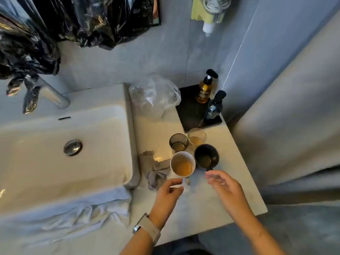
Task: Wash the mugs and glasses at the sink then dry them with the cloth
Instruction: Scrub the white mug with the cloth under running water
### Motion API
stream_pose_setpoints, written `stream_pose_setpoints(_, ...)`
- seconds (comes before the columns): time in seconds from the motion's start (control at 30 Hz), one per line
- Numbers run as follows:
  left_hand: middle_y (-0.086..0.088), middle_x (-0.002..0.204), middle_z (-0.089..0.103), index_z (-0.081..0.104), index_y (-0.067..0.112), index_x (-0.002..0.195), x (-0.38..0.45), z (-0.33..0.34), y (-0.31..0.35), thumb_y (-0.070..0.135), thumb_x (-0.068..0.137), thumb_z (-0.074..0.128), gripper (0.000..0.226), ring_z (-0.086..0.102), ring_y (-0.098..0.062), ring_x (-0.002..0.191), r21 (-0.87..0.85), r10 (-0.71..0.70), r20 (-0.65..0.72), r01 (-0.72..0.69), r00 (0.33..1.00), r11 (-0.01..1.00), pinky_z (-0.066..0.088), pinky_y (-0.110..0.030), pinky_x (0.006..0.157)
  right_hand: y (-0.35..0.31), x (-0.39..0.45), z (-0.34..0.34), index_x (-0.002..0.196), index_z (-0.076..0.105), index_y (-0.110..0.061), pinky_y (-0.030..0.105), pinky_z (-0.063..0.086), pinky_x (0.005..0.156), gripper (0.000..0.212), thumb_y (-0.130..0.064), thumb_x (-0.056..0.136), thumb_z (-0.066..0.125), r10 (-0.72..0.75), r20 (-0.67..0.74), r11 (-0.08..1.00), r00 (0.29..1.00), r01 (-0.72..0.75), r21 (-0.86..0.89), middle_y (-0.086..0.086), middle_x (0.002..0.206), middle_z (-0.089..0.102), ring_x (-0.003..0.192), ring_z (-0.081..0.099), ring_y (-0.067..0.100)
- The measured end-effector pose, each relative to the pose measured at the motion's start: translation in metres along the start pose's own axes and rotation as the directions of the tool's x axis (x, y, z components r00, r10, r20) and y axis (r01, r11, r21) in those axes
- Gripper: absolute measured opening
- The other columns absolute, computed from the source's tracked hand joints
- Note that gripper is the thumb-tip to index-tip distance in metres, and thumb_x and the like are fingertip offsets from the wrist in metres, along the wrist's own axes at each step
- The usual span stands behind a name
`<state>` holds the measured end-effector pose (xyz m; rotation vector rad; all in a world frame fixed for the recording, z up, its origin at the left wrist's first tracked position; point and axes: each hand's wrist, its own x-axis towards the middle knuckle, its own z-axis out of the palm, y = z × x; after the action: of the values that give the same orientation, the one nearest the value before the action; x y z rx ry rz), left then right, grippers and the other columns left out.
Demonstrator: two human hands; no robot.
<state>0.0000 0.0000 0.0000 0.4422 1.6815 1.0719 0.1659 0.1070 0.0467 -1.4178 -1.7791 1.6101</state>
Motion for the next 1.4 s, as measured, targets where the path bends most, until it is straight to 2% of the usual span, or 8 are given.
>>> stream_pose_setpoints(0.33, -0.006, 0.108, 0.066, 0.054, 0.011, 0.111, 0.019, 0.057, 0.000, 0.028, 0.098, 0.059, 0.022, 0.065, -0.022, 0.100, -0.258, -0.197, -0.207, 0.141, 0.958, 0.956, 0.053, -0.032, 0.085, 0.018, 0.012, -0.021, 0.103, 0.069, -0.030, 0.023, 0.047, 0.091, 0.022, -0.013, 0.096, 0.057, 0.054, 0.100, 0.999, 0.994, -0.054, -0.009, -0.019, 0.102, 0.070, 0.102, 0.061, -0.001)
stream_pose_setpoints(0.47, -0.004, 0.104, 0.068, 0.064, 0.010, 0.104, 0.025, 0.057, -0.006, 0.029, 0.105, 0.043, 0.028, 0.064, -0.019, 0.094, -0.168, -0.127, -0.135, 0.104, 0.983, 0.980, 0.050, -0.025, 0.081, 0.017, 0.010, -0.024, 0.102, 0.069, -0.029, 0.020, 0.047, 0.088, 0.021, -0.013, 0.096, 0.057, 0.043, 0.114, 0.999, 0.993, -0.040, -0.028, -0.018, 0.102, 0.070, 0.100, 0.061, -0.001)
stream_pose_setpoints(0.63, -0.004, 0.087, 0.051, 0.051, 0.012, 0.093, 0.015, 0.045, -0.015, 0.031, 0.108, 0.028, 0.033, 0.050, -0.019, 0.084, -0.171, -0.059, -0.177, 0.029, 0.982, 0.985, 0.043, -0.028, 0.084, 0.012, 0.011, -0.025, 0.104, 0.069, -0.027, 0.023, 0.048, 0.090, 0.021, -0.013, 0.096, 0.056, 0.026, 0.143, 0.999, 0.989, -0.023, -0.027, -0.016, 0.103, 0.070, 0.101, 0.063, 0.003)
stream_pose_setpoints(1.0, 0.003, 0.066, 0.051, 0.052, 0.010, 0.079, -0.044, -0.037, 0.043, 0.024, 0.105, 0.039, 0.032, 0.046, -0.010, 0.062, -0.199, 0.082, -0.429, -0.182, 0.899, 0.963, 0.041, -0.022, 0.060, -0.005, 0.049, 0.036, 0.106, 0.063, -0.030, 0.018, 0.050, 0.090, 0.023, -0.010, 0.094, 0.059, -0.052, 0.309, 0.978, 0.950, 0.111, -0.177, -0.015, 0.111, 0.060, 0.107, 0.059, 0.003)
stream_pose_setpoints(1.1, 0.009, 0.058, 0.047, 0.046, 0.011, 0.072, -0.054, -0.068, 0.068, 0.021, 0.105, 0.038, 0.035, 0.044, -0.004, 0.056, -0.207, 0.134, -0.478, -0.259, 0.868, 0.943, 0.040, -0.018, 0.056, -0.006, 0.072, 0.087, 0.132, 0.050, -0.028, 0.014, 0.039, 0.098, 0.042, -0.024, 0.093, 0.064, -0.117, 0.485, 0.886, 0.866, 0.311, -0.343, -0.007, 0.136, 0.047, 0.129, 0.046, 0.014)
stream_pose_setpoints(1.23, 0.009, 0.057, 0.041, 0.042, 0.012, 0.068, -0.062, -0.103, 0.085, 0.013, 0.104, 0.038, 0.037, 0.038, -0.006, 0.054, -0.221, 0.166, -0.549, -0.333, 0.819, 0.917, 0.037, -0.019, 0.056, -0.003, 0.099, 0.154, 0.154, 0.016, -0.023, 0.034, 0.032, 0.113, 0.086, -0.046, 0.088, 0.066, -0.143, 0.572, 0.682, 0.807, 0.500, -0.534, 0.002, 0.157, 0.024, 0.143, 0.026, 0.023)
stream_pose_setpoints(1.33, 0.010, 0.053, 0.043, 0.041, 0.011, 0.068, -0.064, -0.126, 0.088, 0.013, 0.104, 0.039, 0.037, 0.041, -0.004, 0.050, -0.227, 0.148, -0.594, -0.342, 0.791, 0.912, 0.040, -0.015, 0.051, 0.012, 0.108, 0.182, 0.154, 0.018, -0.019, 0.035, 0.037, 0.107, 0.084, -0.045, 0.088, 0.064, -0.129, 0.508, 0.564, 0.852, 0.485, -0.669, 0.006, 0.147, 0.037, 0.131, 0.037, 0.024)
stream_pose_setpoints(1.4, 0.010, 0.051, 0.045, 0.042, 0.011, 0.068, -0.065, -0.143, 0.087, 0.014, 0.104, 0.038, 0.037, 0.043, -0.003, 0.047, -0.259, 0.117, -0.598, -0.329, 0.793, 0.908, 0.041, -0.013, 0.048, 0.022, 0.112, 0.190, 0.151, 0.026, -0.019, 0.034, 0.041, 0.103, 0.072, -0.036, 0.091, 0.062, -0.134, 0.437, 0.602, 0.889, 0.424, -0.676, 0.007, 0.138, 0.044, 0.125, 0.043, 0.024)
